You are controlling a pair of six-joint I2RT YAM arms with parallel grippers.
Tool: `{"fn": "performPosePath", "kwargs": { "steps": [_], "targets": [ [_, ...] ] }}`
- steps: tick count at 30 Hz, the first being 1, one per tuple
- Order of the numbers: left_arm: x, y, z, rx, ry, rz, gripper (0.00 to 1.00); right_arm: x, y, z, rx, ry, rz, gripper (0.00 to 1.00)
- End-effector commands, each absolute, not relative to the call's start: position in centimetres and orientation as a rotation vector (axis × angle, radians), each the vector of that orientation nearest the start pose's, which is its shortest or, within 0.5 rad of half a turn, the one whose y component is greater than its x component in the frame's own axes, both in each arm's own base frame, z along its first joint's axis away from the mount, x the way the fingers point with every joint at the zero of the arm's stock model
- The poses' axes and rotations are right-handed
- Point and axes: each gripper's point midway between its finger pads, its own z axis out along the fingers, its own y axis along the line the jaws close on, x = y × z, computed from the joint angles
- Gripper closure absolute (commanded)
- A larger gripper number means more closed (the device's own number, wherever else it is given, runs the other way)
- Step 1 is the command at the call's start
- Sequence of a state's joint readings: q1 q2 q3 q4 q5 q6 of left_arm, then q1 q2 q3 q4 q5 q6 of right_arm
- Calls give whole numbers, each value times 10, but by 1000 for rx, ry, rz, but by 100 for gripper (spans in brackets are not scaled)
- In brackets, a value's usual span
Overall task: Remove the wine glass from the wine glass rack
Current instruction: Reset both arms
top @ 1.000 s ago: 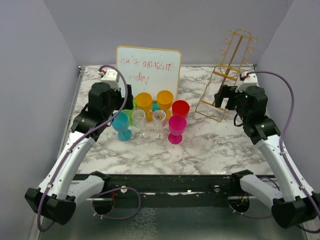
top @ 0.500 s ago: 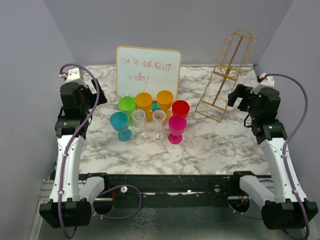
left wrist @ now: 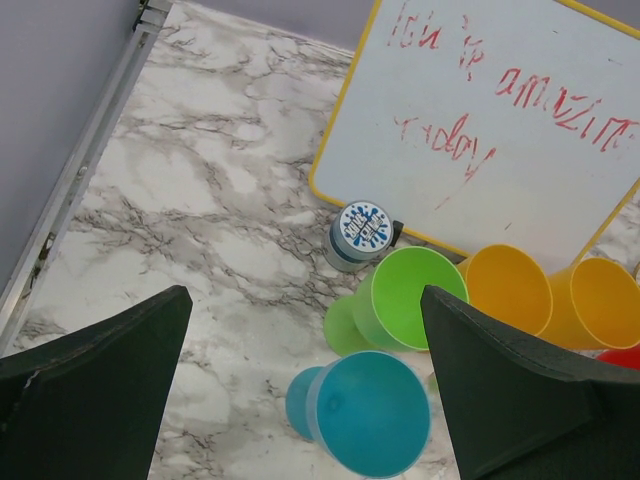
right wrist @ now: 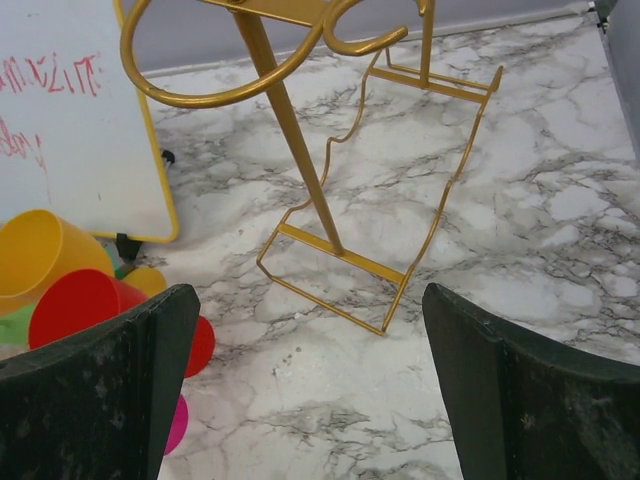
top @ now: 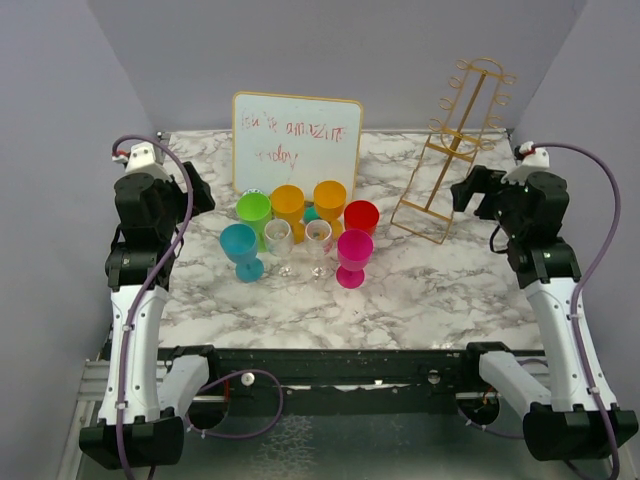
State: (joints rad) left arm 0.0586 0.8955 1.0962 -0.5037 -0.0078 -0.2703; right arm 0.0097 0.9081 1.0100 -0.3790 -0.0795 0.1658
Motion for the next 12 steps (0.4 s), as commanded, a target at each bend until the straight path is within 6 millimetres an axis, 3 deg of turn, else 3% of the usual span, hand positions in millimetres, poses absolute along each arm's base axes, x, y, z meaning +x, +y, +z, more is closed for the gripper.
{"fn": "performPosePath", "kwargs": {
  "steps": [1, 12],
  "targets": [
    [307, 10, 326, -330, 1819, -138, 1, 319, 31, 314, 103, 1853, 256, 0],
    [308, 15, 325, -366, 1811, -107, 1, 318, 32, 317, 90, 1858, 255, 0]
  ]
}}
